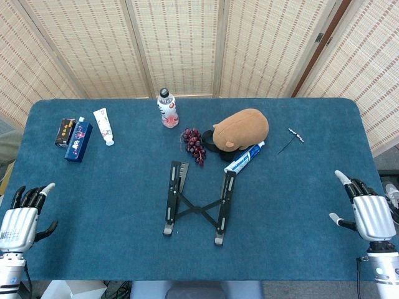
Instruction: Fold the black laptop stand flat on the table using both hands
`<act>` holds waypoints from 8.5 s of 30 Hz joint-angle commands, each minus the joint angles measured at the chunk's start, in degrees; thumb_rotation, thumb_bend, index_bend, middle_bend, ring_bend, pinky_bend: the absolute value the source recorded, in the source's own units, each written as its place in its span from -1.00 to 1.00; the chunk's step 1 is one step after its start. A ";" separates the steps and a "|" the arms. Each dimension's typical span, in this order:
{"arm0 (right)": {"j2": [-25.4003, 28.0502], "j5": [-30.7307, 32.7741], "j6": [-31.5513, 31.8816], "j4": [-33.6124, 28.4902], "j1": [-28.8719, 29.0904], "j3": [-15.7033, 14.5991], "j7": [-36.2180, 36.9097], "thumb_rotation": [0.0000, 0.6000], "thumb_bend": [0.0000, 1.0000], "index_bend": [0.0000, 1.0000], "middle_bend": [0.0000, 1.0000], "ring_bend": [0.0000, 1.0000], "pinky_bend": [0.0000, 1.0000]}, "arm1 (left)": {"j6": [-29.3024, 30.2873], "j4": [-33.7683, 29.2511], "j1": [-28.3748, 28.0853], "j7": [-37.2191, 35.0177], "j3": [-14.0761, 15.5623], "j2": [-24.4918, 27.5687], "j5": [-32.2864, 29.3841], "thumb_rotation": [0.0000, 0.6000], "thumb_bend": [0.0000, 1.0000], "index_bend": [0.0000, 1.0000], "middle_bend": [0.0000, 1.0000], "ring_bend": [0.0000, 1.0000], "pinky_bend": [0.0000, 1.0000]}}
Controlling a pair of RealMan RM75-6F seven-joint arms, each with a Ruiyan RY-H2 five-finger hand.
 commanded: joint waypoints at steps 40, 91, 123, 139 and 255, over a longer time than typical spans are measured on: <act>-3.81 -8.65 -32.30 4.26 28.03 -0.72 85.23 1.00 -0.99 -1.00 -0.99 -1.00 -0.73 | -0.47 -0.53 0.08 -2.63 1.01 0.25 1.12 1.00 -0.55 -0.78 -0.65 -0.71 -1.00; -4.42 -25.80 -10.58 -1.64 32.91 -18.42 88.84 1.00 -0.94 -1.00 -0.74 -0.89 -0.57 | -1.27 -1.59 0.42 -2.68 2.51 0.60 2.48 1.00 -0.55 -0.78 -0.65 -0.71 -1.00; -10.81 -18.98 -16.23 2.14 32.70 -19.47 85.43 1.00 -0.94 -1.00 -0.74 -0.89 -0.56 | -0.50 -2.08 1.09 -3.67 3.12 1.26 3.79 1.00 -0.55 -0.78 -0.65 -0.70 -1.00; -11.96 -18.92 -17.01 2.37 33.26 -21.09 90.20 1.00 -0.94 -1.00 -0.74 -0.89 -0.56 | -0.77 -1.95 0.98 -3.77 3.19 1.30 4.06 1.00 -0.55 -0.78 -0.65 -0.70 -1.00; -7.56 -0.30 -37.68 -4.36 39.96 -4.96 51.87 1.00 -0.94 -1.00 -1.00 -1.00 -0.70 | -12.69 2.88 -21.85 -43.34 4.02 -0.56 8.00 1.00 -0.56 -0.60 -0.65 -0.69 -1.00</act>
